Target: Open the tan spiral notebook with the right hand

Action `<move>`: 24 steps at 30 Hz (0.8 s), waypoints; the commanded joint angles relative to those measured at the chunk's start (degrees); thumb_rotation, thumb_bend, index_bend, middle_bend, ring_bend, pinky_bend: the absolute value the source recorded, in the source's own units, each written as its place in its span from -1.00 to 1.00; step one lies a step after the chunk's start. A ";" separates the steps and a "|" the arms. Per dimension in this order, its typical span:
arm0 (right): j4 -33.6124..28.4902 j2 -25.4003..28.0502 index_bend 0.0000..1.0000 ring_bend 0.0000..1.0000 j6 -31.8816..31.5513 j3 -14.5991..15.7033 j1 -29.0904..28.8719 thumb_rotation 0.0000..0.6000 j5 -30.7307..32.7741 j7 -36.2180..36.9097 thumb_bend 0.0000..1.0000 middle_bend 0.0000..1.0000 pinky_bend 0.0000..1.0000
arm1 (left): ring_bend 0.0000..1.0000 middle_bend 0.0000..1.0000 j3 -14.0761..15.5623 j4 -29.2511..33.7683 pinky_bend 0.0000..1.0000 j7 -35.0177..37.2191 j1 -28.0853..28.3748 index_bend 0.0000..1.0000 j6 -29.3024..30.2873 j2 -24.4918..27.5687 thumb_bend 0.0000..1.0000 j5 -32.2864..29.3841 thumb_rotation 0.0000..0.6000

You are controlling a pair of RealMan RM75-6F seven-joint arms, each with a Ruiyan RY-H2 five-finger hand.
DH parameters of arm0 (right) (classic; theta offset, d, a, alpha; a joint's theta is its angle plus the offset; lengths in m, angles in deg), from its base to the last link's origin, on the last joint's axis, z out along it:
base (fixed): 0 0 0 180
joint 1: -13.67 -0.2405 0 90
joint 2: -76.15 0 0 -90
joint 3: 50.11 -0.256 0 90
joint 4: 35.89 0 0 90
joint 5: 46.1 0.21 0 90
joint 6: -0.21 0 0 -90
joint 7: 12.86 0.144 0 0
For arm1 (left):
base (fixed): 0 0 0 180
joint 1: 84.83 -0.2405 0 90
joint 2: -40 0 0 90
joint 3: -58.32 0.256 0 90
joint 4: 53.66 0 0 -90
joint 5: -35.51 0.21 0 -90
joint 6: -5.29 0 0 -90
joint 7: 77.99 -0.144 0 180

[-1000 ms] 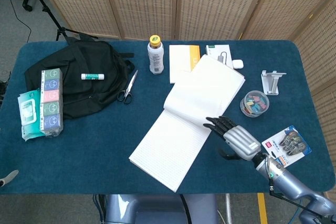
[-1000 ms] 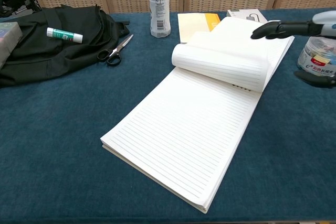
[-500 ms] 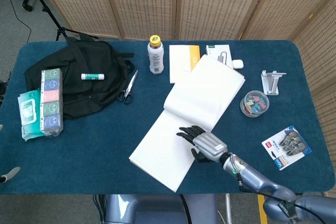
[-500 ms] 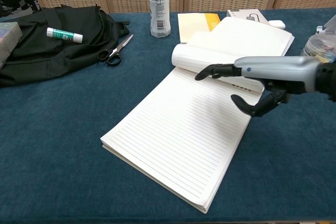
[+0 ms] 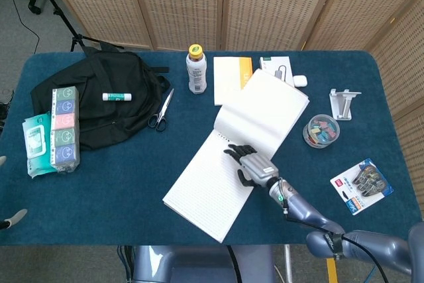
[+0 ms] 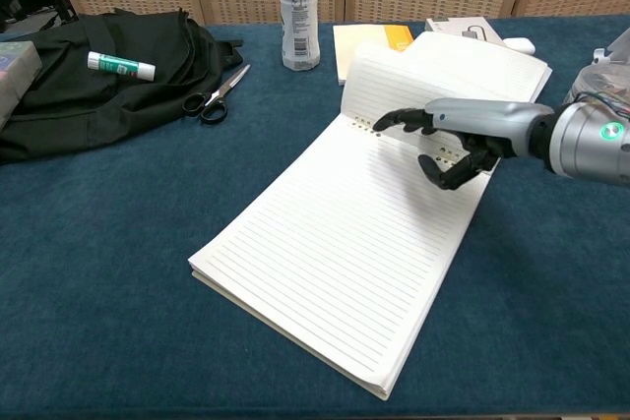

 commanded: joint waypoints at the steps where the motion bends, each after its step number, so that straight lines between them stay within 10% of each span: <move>1: 2.35 -1.64 -1.00 -1.00 -2.66 -1.96 0.61 1.00 3.21 -0.27 0.55 -0.99 -1.00 | -1.00 -1.00 0.02 0.11 -1.00 -0.10 0.00 -1.00 0.01 -0.01 -1.00 0.03 1.00; 13: -7.91 6.01 -1.00 -1.00 -3.79 -3.99 3.67 1.00 0.30 6.74 0.53 -1.00 -1.00 | -1.00 -1.00 0.16 0.14 -1.00 -0.02 -0.23 -1.00 0.47 -0.02 -1.00 0.48 1.00; 19: -9.20 13.09 -1.00 -1.00 -14.36 -1.62 8.14 1.00 -15.71 6.52 -0.61 -1.00 -1.00 | -1.00 -1.00 -0.11 -0.32 -1.00 -0.38 -0.90 -1.00 2.10 -0.45 -1.00 0.59 1.00; 24: -7.42 15.65 -1.00 -1.00 -23.07 1.16 12.33 1.00 -24.00 8.43 -0.86 -1.00 -1.00 | -1.00 -1.00 -0.41 -0.51 -1.00 -1.47 -1.24 -1.00 3.05 -1.09 -1.00 0.58 1.00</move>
